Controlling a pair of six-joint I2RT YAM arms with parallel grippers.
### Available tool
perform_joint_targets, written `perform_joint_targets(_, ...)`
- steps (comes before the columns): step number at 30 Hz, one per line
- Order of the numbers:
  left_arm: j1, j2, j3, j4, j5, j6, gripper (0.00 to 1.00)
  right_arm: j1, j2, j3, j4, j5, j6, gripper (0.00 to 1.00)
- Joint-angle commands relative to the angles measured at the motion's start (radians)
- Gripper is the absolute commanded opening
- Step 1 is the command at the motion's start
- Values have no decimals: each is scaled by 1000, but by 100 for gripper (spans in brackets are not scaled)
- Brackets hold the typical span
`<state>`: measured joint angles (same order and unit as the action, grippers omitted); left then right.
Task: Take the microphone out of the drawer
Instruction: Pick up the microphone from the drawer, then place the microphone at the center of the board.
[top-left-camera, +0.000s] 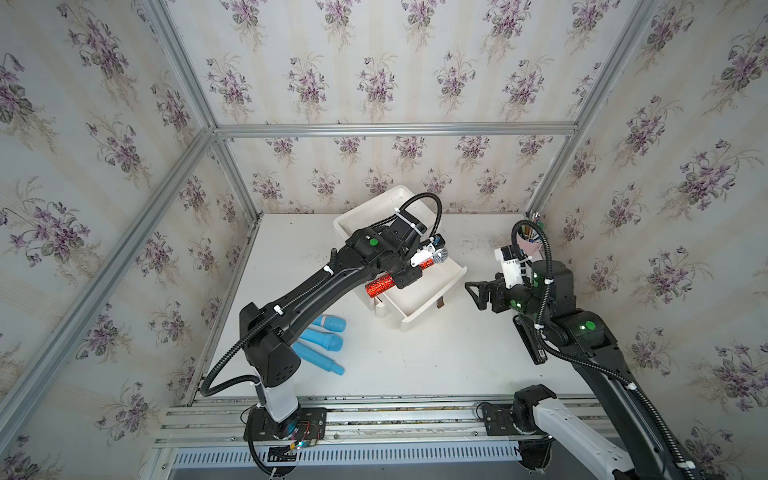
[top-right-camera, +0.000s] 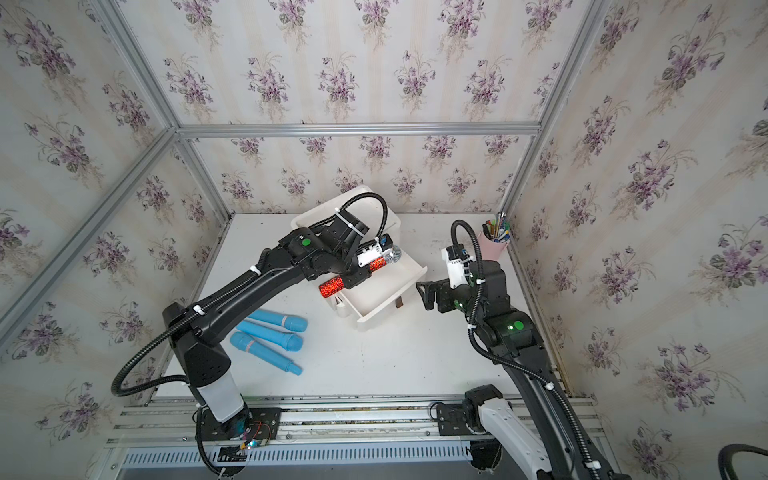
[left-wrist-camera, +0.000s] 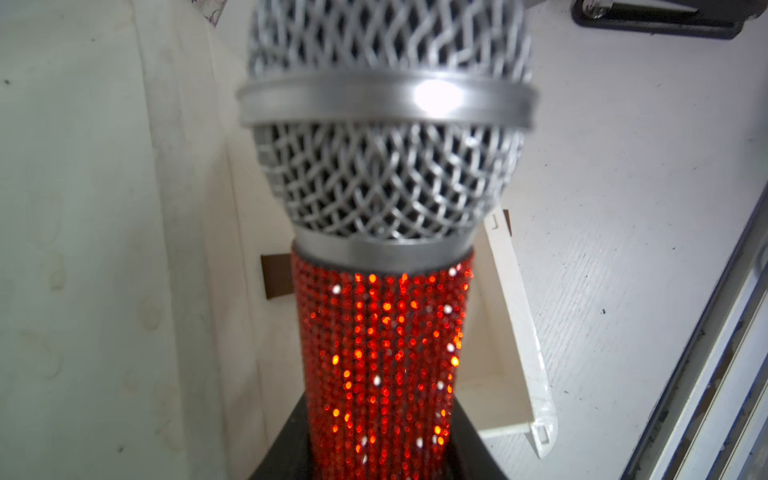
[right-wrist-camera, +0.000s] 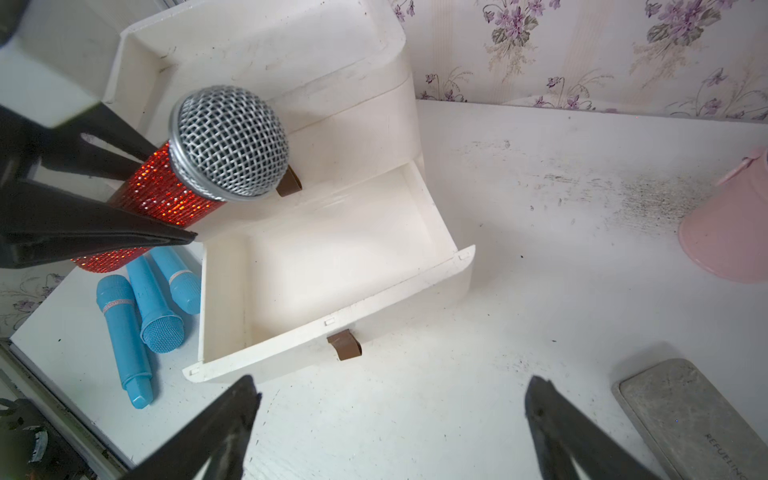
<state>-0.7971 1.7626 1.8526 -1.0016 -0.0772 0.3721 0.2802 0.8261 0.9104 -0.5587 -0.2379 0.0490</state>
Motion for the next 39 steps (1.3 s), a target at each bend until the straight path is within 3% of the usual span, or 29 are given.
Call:
perform_joint_targets(1, 2, -49, -48, -35, -78, -21, 0, -1, 8, -4, 40, -23, -13, 98)
perform_joint_targets(21, 23, -375, -434, -19, -216, -276, 0, -1, 10, -16, 63, -55, -17, 98)
perform_joint_targets(30, 98, -454, -545, 17, -143, -377, 0, -1, 11, -13, 57, -57, -15, 98)
perform_joint_targets(34, 116, -491, -577, 24, -44, -362, 0, -1, 13, -13, 56, -55, -15, 98)
perform_joint_targets(39, 118, -567, -590, 50, -21, -377, 0, -1, 28, -11, 65, -63, -14, 98)
